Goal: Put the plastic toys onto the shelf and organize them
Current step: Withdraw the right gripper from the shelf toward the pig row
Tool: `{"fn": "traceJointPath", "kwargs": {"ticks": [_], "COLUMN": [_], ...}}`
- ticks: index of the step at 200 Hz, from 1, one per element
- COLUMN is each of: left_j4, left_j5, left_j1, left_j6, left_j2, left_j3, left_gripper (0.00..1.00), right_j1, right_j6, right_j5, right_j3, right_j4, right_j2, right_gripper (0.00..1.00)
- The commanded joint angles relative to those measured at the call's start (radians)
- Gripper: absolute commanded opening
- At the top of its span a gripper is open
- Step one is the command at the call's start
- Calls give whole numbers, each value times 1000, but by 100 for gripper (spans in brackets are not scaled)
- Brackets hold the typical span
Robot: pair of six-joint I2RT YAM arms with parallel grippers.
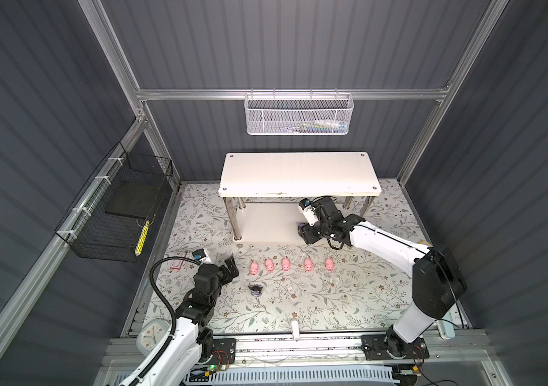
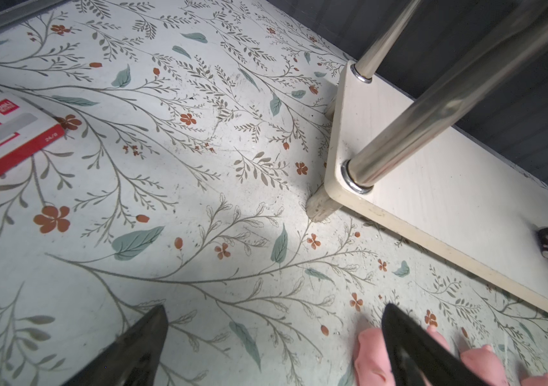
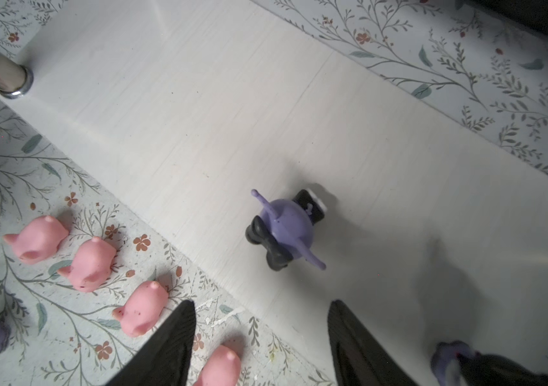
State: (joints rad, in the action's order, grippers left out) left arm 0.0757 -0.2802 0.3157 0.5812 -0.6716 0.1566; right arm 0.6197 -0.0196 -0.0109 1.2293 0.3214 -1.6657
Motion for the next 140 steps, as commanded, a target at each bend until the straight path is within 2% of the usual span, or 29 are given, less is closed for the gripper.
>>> {"fn": "traceJointPath", "kwargs": {"ticks": [1,82,140], "left_j4": [1,-2,-47], "left_j5": [-14,-10,29], "left_j1": [6,5,6], "left_j6": [9,5,0], "left_j2": [9,13,52], "left_j3": [-7,-6,21], "left_gripper": [100,100,100], "right_j1": [-8,14,101], "right_j6": [-21,-55,-75], "right_j5": [-13,-81,-62], "right_j3": [-46,-270,-453], "right_j4": [-77,-195,-269], "right_j2": [44,247,466], "right_gripper": [66,67,67]}}
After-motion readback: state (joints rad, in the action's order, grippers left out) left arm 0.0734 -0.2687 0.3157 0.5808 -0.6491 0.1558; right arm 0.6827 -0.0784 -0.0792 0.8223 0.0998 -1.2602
